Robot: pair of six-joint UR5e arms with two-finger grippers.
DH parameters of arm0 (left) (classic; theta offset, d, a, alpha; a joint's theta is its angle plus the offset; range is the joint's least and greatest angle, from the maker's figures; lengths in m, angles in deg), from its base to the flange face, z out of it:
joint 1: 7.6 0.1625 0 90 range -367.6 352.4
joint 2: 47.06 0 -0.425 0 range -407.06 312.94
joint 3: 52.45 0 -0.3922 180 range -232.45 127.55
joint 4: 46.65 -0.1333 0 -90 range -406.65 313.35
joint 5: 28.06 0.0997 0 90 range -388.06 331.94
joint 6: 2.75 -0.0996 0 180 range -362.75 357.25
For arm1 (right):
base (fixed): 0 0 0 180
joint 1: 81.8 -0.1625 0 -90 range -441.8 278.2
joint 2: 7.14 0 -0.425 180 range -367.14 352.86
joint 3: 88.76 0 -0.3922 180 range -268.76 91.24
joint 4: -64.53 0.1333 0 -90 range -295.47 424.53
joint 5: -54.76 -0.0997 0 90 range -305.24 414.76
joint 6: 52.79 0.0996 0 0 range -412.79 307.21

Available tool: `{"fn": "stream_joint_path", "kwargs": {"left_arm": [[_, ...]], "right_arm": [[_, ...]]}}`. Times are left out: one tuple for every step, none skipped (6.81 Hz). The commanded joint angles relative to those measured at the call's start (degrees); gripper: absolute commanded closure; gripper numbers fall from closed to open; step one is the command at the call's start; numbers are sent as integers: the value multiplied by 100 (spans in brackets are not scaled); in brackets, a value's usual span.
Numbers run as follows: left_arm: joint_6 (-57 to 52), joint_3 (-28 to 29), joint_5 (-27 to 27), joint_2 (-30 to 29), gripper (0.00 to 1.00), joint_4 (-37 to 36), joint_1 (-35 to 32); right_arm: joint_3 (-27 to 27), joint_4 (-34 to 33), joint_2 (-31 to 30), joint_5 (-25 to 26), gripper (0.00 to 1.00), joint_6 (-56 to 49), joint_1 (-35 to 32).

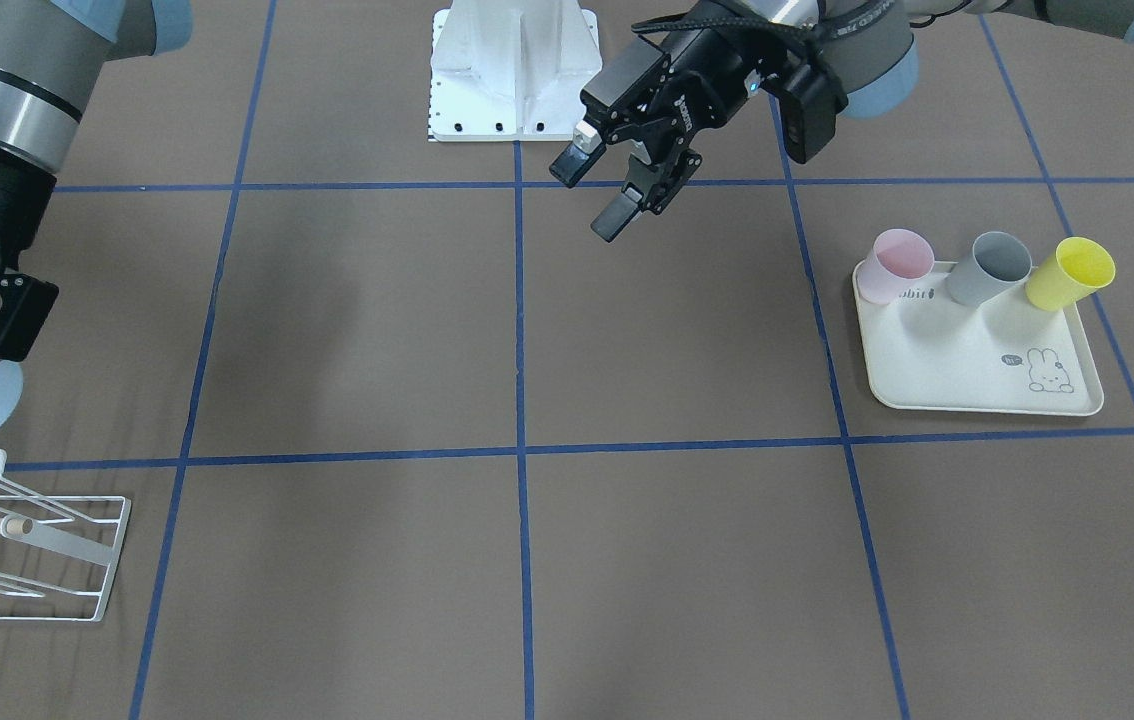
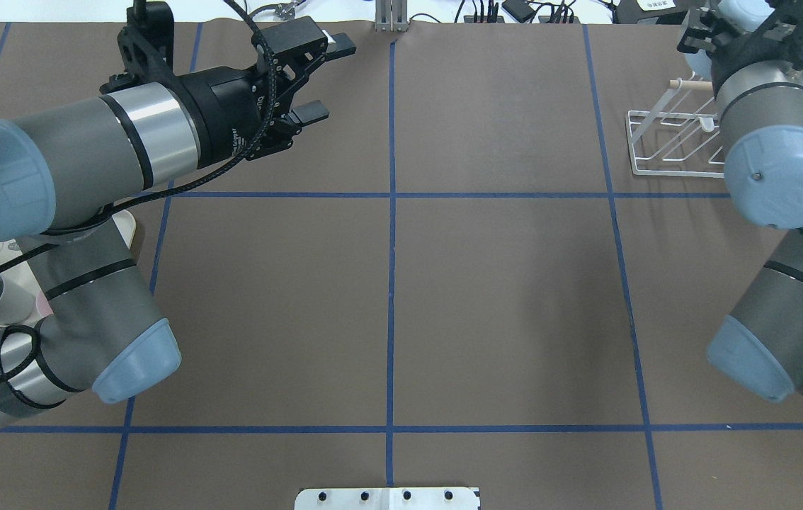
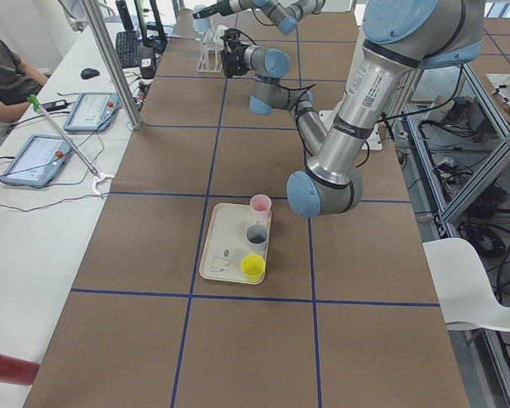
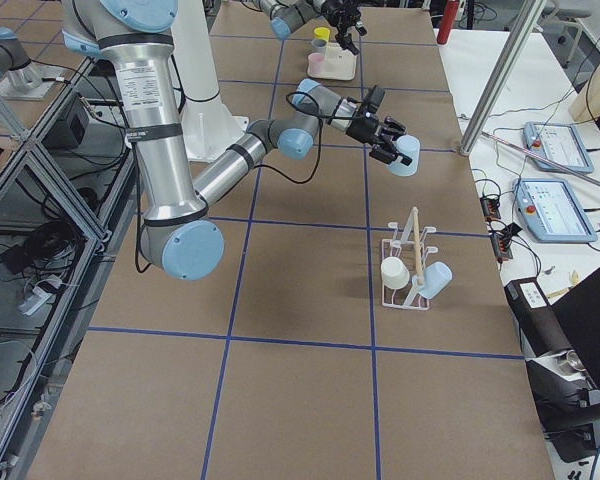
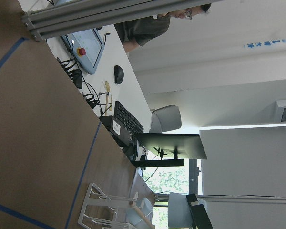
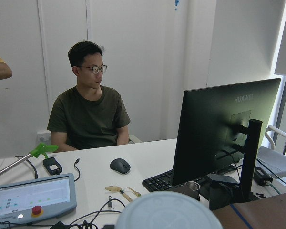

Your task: Transfer IKEA cup to right arm and place on rack

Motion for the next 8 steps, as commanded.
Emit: {"fn": "stream_joint_path", "kwargs": {"left_arm": [[-93, -18, -49, 124, 0, -39, -17], [-93, -18, -67, 211, 0, -31, -17], [-93, -18, -67, 212, 0, -31, -17], [-93, -9, -58, 221, 0, -31, -8], [-93, -9, -67, 230, 0, -31, -8], [-93, -18, -58, 230, 0, -31, 1], [-93, -9, -58, 230, 0, -31, 1], [-93, -9, -58, 230, 0, -31, 1]], "right_arm": [[165, 1885, -1117, -13, 100, -878, 14], [663, 2706, -1176, 5, 100, -1077, 14], [1181, 3411, -1185, -21, 100, -1175, 14], [1569, 3740, -1142, -30, 100, -1176, 14], [1834, 3952, -1142, -39, 100, -1176, 14], [1985, 4093, -1124, -74, 100, -1376, 14], [1995, 4147, -1080, -144, 100, -1526, 14], [1995, 4147, -1071, -197, 100, -1536, 23]]}}
